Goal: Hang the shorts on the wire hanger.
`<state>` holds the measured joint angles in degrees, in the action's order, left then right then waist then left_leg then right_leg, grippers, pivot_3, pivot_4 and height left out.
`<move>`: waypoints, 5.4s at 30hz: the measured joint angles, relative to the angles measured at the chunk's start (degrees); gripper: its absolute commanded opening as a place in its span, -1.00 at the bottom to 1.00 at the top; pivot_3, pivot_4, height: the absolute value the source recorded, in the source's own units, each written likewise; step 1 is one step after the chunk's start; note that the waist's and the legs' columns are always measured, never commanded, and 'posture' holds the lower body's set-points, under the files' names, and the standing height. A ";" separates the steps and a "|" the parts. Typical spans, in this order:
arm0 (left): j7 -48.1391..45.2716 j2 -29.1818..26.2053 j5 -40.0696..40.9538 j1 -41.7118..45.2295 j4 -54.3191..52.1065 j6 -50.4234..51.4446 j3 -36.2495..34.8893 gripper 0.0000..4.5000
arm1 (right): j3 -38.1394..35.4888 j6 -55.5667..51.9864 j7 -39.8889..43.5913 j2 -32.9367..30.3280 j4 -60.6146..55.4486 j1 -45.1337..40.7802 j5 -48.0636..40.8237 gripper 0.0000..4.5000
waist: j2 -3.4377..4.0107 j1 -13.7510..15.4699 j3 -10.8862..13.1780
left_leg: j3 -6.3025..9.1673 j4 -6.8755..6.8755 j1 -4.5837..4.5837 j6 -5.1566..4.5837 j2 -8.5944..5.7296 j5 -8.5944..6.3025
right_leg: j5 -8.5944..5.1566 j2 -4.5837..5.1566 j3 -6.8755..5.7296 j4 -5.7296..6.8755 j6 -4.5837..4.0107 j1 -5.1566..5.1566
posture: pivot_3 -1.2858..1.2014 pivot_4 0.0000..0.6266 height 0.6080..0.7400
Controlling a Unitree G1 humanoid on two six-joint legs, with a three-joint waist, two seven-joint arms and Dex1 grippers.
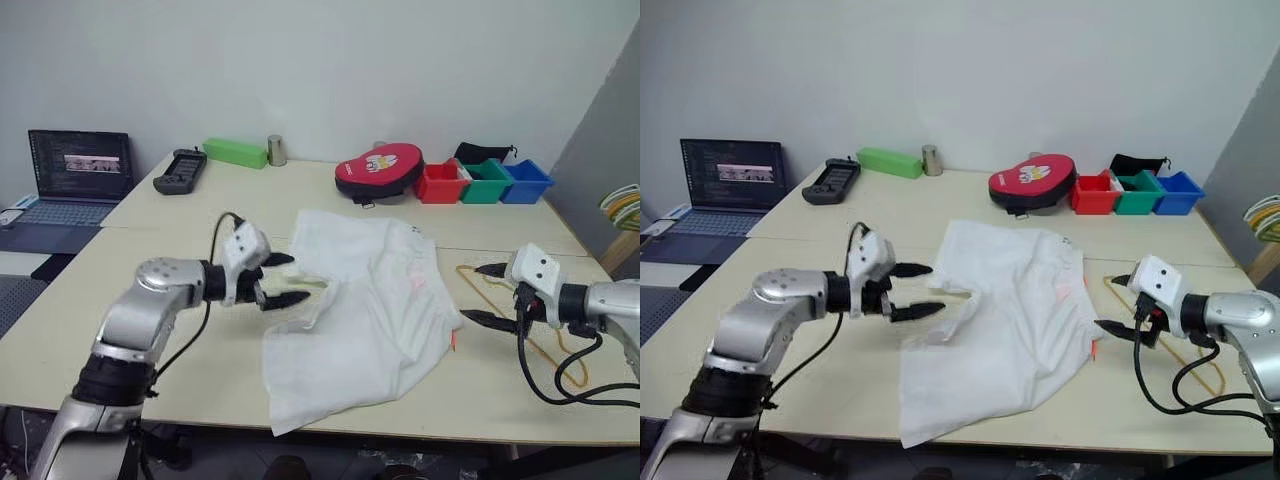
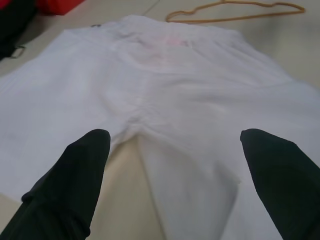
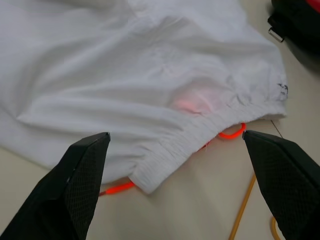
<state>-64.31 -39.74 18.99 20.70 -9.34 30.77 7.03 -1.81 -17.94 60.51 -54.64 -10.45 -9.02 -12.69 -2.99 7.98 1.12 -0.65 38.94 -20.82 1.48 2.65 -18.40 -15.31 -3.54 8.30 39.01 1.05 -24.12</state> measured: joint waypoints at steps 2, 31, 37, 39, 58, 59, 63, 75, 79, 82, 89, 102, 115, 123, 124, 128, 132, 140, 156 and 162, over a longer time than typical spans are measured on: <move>-2.16 -0.19 0.35 -2.10 -2.87 -0.81 2.48 0.98 | 1.75 2.71 1.26 -0.08 1.92 -0.77 1.32 1.00 | 0.02 -0.08 0.01 | 0.00 0.00 0.02 0.00 0.00 0.00 | -0.01 0.00 -0.01 0.00 -0.02 0.01 | 0.27 -1.00 1.00; -7.81 -3.78 -12.23 -16.28 2.76 -30.49 13.41 0.80 | 22.43 41.18 11.52 8.99 45.04 -25.69 21.13 0.67 | 0.71 -0.08 0.06 | -0.18 -0.02 0.21 -0.02 0.05 0.00 | -0.19 0.17 -0.04 0.11 -0.33 0.05 | 0.29 -1.00 1.00; -8.59 -3.42 -10.52 -14.23 5.38 -29.14 13.13 0.24 | 22.42 41.62 12.12 9.47 46.27 -26.04 21.05 0.05 | 0.81 -0.13 0.00 | -0.14 0.00 0.24 -0.02 0.03 0.01 | -0.19 0.17 -0.08 0.21 -0.33 0.05 | 0.29 -1.00 1.00; -8.37 -3.41 -10.52 -13.29 6.25 -28.86 12.58 0.05 | 22.42 42.22 11.93 9.66 46.94 -26.18 21.15 -0.16 | 0.81 -0.17 0.00 | -0.15 0.01 0.24 -0.02 0.02 0.01 | -0.19 0.17 -0.08 0.22 -0.33 0.05 | 0.29 -1.00 1.00; -13.04 -14.42 -7.89 -12.91 6.63 -25.27 5.51 -0.98 | 17.97 20.30 19.23 0.44 18.36 -11.31 10.60 -1.00 | 0.87 0.18 0.02 | 0.45 0.00 0.13 -0.37 0.01 -0.20 | -0.61 0.24 -0.59 0.59 -0.58 0.01 | 0.33 -1.00 1.00; -14.88 -16.27 -6.72 -14.93 4.58 -24.51 5.35 -0.98 | 17.80 17.03 20.85 -1.14 14.01 -9.17 8.64 -1.00 | 0.91 0.24 0.04 | 0.54 0.01 0.14 -0.40 0.02 -0.21 | -0.67 0.41 -0.75 0.62 -0.61 0.04 | 0.33 -1.00 1.00; -20.98 -21.79 -0.89 -15.55 -2.00 -15.46 4.99 -0.98 | 16.33 2.52 22.97 -4.35 0.55 -6.75 2.08 -1.00 | 0.99 0.96 0.16 | 0.87 0.11 0.26 -0.48 -0.03 -0.17 | -0.90 0.22 -1.19 0.98 -0.87 0.14 | 0.33 -1.00 1.00; 21.12 0.66 -20.26 39.71 61.20 -30.05 5.52 -0.98 | 15.86 10.86 -9.57 19.52 47.68 -48.01 14.59 -1.00 | 0.60 1.34 0.79 | 1.21 0.01 -0.11 -0.29 0.07 0.02 | -0.65 0.10 -1.23 1.24 -1.30 -0.48 | 0.35 -1.00 1.00; 44.36 0.46 -25.00 55.63 71.69 -43.01 2.71 -0.98 | 14.30 28.20 -34.35 24.29 58.75 -63.03 20.76 -1.00 | 0.45 2.82 0.70 | 1.15 0.01 -1.12 0.04 -0.02 0.20 | -0.72 1.11 -3.01 2.02 -1.33 -2.19 | 0.36 -1.00 1.00; 53.38 -2.61 -26.90 58.47 72.89 -52.59 1.11 -0.98 | 14.23 39.78 -41.46 24.40 58.70 -64.50 23.20 -1.00 | 0.48 3.69 0.57 | 1.19 -0.16 -1.02 0.07 -0.15 0.18 | -0.77 1.62 -4.29 1.87 -1.42 -2.11 | 0.36 -1.00 1.00; 37.35 -2.88 -24.89 42.69 70.63 -54.30 0.49 -0.98 | 14.70 43.08 -34.37 25.35 51.59 -45.32 22.18 -1.00 | 0.75 6.07 0.54 | 1.39 -0.01 -0.41 0.90 -0.97 0.04 | -0.64 1.95 -4.69 1.66 -1.30 -1.21 | 0.39 -1.00 1.00; -0.35 -10.63 -16.31 0.65 22.50 -30.66 4.53 -0.98 | 19.51 12.37 -1.31 8.04 12.83 -10.67 17.72 -1.00 | 1.27 6.26 0.42 | 2.90 0.07 0.18 0.32 -0.92 -0.24 | -0.79 1.93 -5.81 1.10 -1.44 0.11 | 0.36 -1.00 1.00; -11.51 -15.21 -17.19 -7.26 7.67 -25.11 9.01 -0.98 | 19.78 -6.00 8.40 0.75 -5.45 -0.83 12.85 -1.00 | 1.36 5.98 0.46 | 3.21 0.05 0.91 -0.13 -0.90 -0.46 | -1.04 1.73 -5.99 0.93 -1.68 0.95 | 0.32 -1.00 1.00; -16.65 -16.45 -17.36 -6.52 6.53 -23.87 10.82 -0.98 | 19.26 -13.47 11.66 -4.11 -15.88 5.96 7.23 -1.00 | 1.36 5.77 0.46 | 3.32 0.06 0.92 -0.14 -0.92 -0.46 | -1.07 1.72 -6.06 0.91 -1.69 1.01 | 0.30 -1.00 1.00; -16.74 -16.38 -17.58 -6.11 6.67 -23.96 11.02 -0.98 | 19.26 -14.13 11.54 -4.10 -16.16 6.06 6.94 -1.00 | 1.36 5.62 0.46 | 3.33 0.06 0.94 -0.14 -0.92 -0.46 | -1.07 1.71 -6.05 0.92 -1.69 1.01 | 0.29 -1.00 1.00; -17.33 -16.32 -18.37 -4.17 7.70 -24.95 11.34 -0.98 | 19.24 -17.01 10.60 -3.87 -16.49 6.02 5.98 -1.00 | 1.36 5.29 0.46 | 3.38 0.06 0.94 -0.14 -0.92 -0.46 | -1.08 1.70 -6.09 0.92 -1.71 1.01 | 0.29 -1.00 1.00; -18.66 -16.29 -18.08 -4.07 7.76 -24.95 11.43 -0.61 | 18.70 -19.76 9.94 -3.51 -16.51 6.02 4.10 -0.57 | 1.36 4.54 0.46 | 3.39 0.06 0.93 -0.14 -0.92 -0.46 | -1.08 1.70 -6.09 0.92 -1.71 1.01 | 0.28 -1.00 1.00; -24.10 -17.18 -14.16 -1.99 6.80 -22.57 11.07 0.13 | 10.58 -28.12 9.41 -4.88 -23.56 5.99 -5.46 0.26 | 1.38 3.19 0.48 | 3.52 0.06 0.93 -0.14 -0.91 -0.46 | -1.08 1.68 -6.14 0.95 -1.72 1.03 | 0.26 -1.00 1.00; -2.39 11.75 4.87 17.86 3.63 2.47 7.61 0.70 | -6.00 -31.22 -13.81 -2.91 7.88 -3.23 -2.39 0.90 | 1.38 -0.68 0.60 | 3.53 0.06 1.27 -0.15 -0.98 -0.46 | -1.10 1.72 -5.73 0.49 -1.65 1.85 | 0.19 -1.00 1.00; 8.64 21.01 -0.36 15.93 5.24 -0.71 10.77 0.70 | -3.42 -21.71 -15.57 -2.84 26.68 -9.95 3.26 0.90 | 1.59 -2.08 0.50 | 3.54 -0.05 1.57 -0.17 -0.98 -0.47 | -1.10 1.65 -5.54 0.81 -1.69 1.89 | 0.19 -1.00 1.00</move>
<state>-55.68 -18.74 18.63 36.63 -4.10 30.07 17.80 -5.24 -39.64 44.94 -57.47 16.23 -18.96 -9.43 -1.41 5.90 1.62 2.89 38.89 -19.25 1.31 1.67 -18.87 -16.41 -1.89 2.76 39.82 -0.64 -22.23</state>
